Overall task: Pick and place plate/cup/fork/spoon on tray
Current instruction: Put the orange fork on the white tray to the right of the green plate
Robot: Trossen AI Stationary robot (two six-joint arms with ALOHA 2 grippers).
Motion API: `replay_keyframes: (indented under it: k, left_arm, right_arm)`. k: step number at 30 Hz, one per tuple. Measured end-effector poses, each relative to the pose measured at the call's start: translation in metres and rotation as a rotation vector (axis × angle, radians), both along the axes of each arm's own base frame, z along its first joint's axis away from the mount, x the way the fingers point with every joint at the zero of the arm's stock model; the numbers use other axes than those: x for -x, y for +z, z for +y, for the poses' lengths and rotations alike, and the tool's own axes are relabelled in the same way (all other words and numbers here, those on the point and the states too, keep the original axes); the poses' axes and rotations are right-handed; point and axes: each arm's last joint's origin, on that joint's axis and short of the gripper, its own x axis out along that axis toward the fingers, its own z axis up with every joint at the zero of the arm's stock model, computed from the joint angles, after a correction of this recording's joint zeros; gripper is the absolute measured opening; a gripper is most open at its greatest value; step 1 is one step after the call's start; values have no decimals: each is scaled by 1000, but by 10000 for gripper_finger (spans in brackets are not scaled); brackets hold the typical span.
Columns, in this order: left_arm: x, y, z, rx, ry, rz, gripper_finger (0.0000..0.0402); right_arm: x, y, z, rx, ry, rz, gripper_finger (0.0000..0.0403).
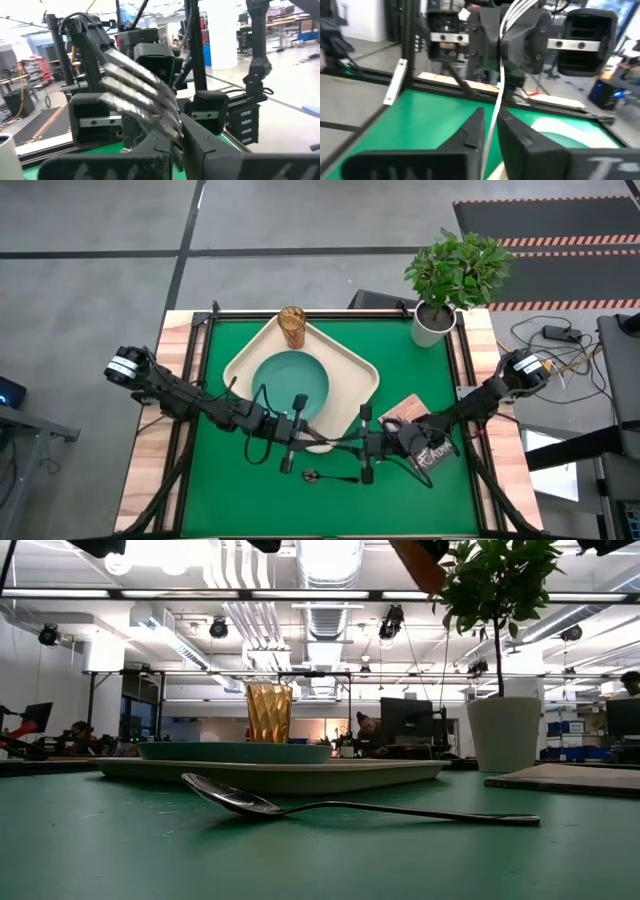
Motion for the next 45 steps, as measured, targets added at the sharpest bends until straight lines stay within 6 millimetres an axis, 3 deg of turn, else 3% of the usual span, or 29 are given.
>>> replay_keyframes:
  k: [10, 16, 23, 28, 34, 40, 45]
  left_arm:
    - [3, -4, -5, -79, -195, 43, 0]
    - [5, -3, -8, -113, -348, 20, 0]
    - [7, 4, -13, -278, -540, -109, 0]
    - [7, 0, -12, -348, -560, -101, 0]
    - [4, -3, -5, -379, -504, -77, 0]
    - [4, -5, -4, -381, -499, -49, 0]
    - [5, -6, -4, -383, -503, -27, 0]
  right_arm:
    - [9, 14, -3, -104, 63, 34, 171]
    - [11, 17, -10, -197, 156, 109, 211]
    - [1, 5, -13, -278, 404, 227, 215]
    - [-13, -1, -6, -275, 438, 255, 215]
    - [-42, -4, 2, -271, 413, 258, 215]
    - [-64, 3, 5, -250, 392, 298, 214]
    - [-72, 7, 9, -224, 391, 343, 182]
